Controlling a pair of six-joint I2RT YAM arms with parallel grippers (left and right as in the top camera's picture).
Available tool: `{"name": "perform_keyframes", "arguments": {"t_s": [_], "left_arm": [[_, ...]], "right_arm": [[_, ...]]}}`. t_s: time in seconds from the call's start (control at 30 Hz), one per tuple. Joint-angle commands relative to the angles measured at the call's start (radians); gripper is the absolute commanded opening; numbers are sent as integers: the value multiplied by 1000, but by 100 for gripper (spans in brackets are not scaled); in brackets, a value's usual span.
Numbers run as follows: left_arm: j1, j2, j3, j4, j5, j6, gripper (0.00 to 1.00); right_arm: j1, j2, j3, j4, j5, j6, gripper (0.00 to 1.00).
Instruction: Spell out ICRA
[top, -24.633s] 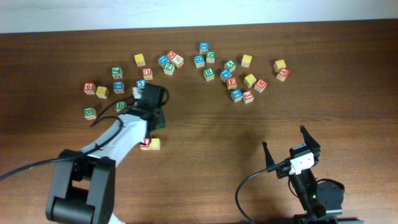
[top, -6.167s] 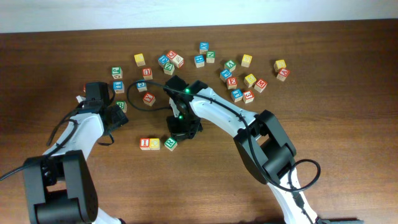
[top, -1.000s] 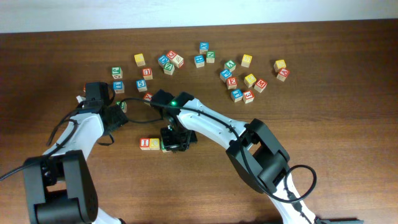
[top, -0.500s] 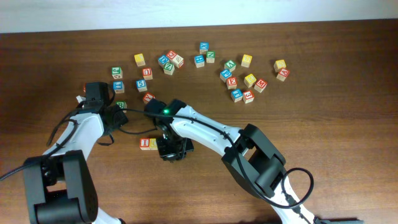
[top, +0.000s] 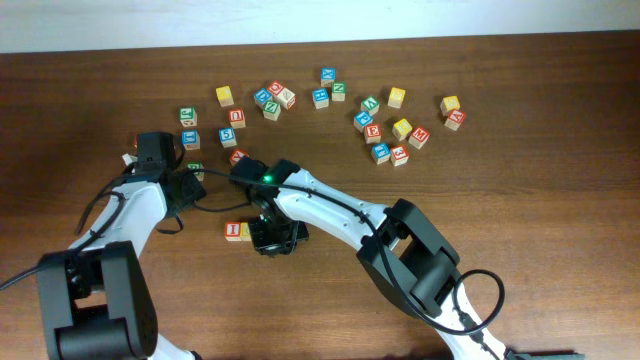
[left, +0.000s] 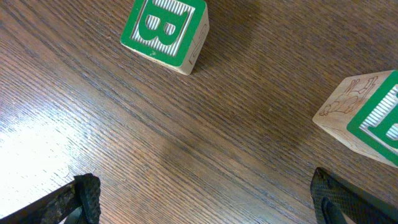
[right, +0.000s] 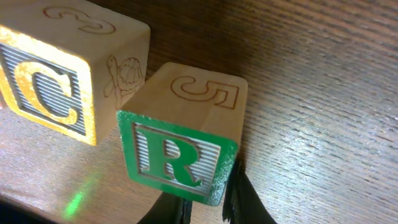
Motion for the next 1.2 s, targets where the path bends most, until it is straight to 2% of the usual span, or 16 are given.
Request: {"name": "perform_keyframes", "arguments": {"t_s": [0.0,0.4,0.8,1.1,1.17], "left_arm": [[1,8,10,-1,0,-2,99],[1,8,10,-1,0,-2,99],[1,8,10,-1,0,-2,99],[1,8,10,-1,0,-2,99],[1,8,10,-1,0,-2,99]], "right_arm": [[4,13,-9,11,12,5,13],[4,13,-9,54,24,5,17],[4,13,-9,33,51,5,7],[5,13,-9,46,56,5,7],[4,13,-9,-2,47,3,8]]}}
